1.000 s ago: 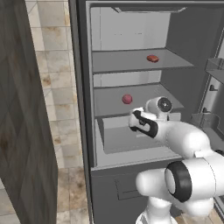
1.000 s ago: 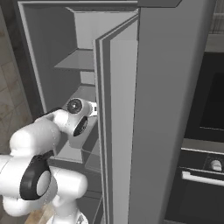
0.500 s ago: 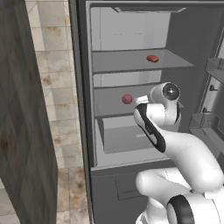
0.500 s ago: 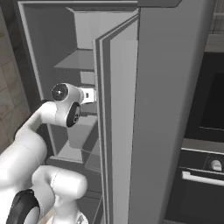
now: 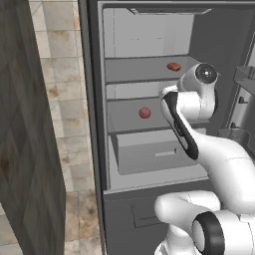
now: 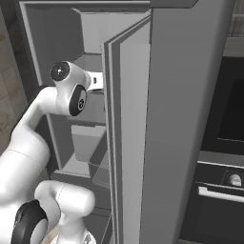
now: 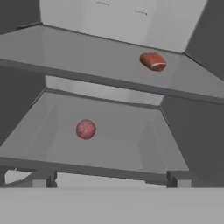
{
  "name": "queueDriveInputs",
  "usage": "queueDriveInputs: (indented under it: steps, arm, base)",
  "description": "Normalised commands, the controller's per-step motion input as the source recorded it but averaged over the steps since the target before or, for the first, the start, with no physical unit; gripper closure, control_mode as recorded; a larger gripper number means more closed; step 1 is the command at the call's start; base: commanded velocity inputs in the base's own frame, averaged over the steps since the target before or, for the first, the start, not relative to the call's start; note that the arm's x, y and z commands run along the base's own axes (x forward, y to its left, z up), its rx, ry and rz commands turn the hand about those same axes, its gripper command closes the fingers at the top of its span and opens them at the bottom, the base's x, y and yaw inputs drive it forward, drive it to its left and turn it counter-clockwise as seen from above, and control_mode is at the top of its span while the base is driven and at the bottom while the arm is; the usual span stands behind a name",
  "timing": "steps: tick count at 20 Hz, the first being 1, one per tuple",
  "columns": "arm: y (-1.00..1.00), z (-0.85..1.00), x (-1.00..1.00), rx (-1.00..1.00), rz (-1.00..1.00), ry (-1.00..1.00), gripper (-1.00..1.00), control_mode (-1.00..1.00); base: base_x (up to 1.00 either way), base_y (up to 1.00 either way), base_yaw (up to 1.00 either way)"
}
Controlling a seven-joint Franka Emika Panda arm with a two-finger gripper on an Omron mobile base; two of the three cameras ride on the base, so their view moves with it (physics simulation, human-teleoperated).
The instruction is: Move the pork loin and onion from the top shelf to the second highest shelf to make space. Then, place the pitcher from the counter on the cleared top shelf.
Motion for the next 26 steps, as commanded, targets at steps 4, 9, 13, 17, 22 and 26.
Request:
queueDriveInputs:
  steps: [4, 9, 13, 17, 22, 26]
  arm:
    - [-0.27, 0.36, 0.00, 0.00, -0.04, 0.06, -1.00, -1.00]
    - [-0.33, 0.10, 0.09, 0.00, -0.03, 0.13, -1.00, -1.00]
    - [-0.23, 0.00, 0.30, 0.00, -0.02, 0.09, -1.00, -1.00]
    - [-0.14, 0.08, 0.36, 0.00, -0.02, 0.02, -1.00, -1.00]
    - [-0.17, 0.14, 0.25, 0.00, -0.02, 0.00, -1.00, -1.00]
    - [-0.13, 0.00, 0.33, 0.00, 0.00, 0.01, -1.00, -1.00]
  base:
    - [0.00, 0.00, 0.00]
    - [0.00, 0.00, 0.00]
    - [0.00, 0.00, 0.00]
    - [0.00, 0.00, 0.00]
    - [0.00, 0.00, 0.00]
    - [0.00, 0.00, 0.00]
